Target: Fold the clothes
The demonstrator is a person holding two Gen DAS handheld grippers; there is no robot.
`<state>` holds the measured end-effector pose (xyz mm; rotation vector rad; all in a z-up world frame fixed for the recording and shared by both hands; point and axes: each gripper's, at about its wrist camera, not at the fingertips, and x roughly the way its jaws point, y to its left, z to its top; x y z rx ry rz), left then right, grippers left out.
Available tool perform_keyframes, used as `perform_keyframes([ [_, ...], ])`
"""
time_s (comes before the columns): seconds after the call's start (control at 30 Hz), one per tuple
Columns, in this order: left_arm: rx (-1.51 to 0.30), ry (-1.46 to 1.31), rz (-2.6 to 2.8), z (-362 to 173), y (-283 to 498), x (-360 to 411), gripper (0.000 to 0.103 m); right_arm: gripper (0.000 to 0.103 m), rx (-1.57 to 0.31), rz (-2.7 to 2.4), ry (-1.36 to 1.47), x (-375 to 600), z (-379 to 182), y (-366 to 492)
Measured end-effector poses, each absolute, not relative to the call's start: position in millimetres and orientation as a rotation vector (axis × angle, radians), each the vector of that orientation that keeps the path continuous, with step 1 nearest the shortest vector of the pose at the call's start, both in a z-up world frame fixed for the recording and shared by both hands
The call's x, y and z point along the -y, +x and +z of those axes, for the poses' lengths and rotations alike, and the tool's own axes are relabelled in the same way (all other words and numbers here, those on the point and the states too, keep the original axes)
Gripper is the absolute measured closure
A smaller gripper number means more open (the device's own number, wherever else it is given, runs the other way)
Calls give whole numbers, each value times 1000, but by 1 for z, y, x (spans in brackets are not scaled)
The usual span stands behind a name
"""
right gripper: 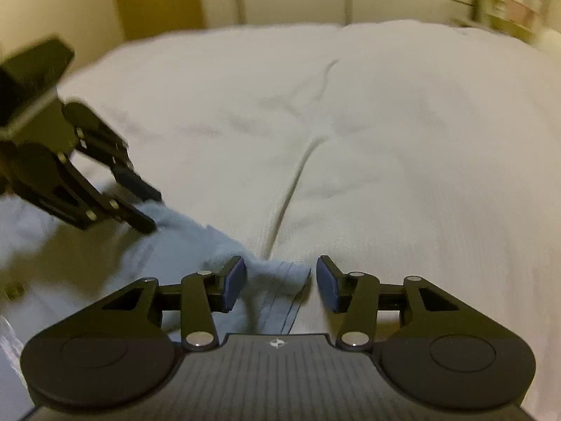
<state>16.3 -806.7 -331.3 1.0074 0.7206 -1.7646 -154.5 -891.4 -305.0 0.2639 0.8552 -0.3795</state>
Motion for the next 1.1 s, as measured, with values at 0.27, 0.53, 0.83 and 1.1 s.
perform_keyframes([
  [0.27,-626,952,-1747,-316,20,795,103,103,-942,-427,201,898,-295,-165],
  [0.53,-682,906,-1672,-327,23,794,102,98,-951,-530,301,901,-299,-180],
  [0.83,-672,749,-1639,-293,7,775,101,75,-829,-621,676,861,-294,-251],
  [1.1,-709,810,-1779,-301,-79,731,94,62,-697,-625,1247,855,-352,-274],
])
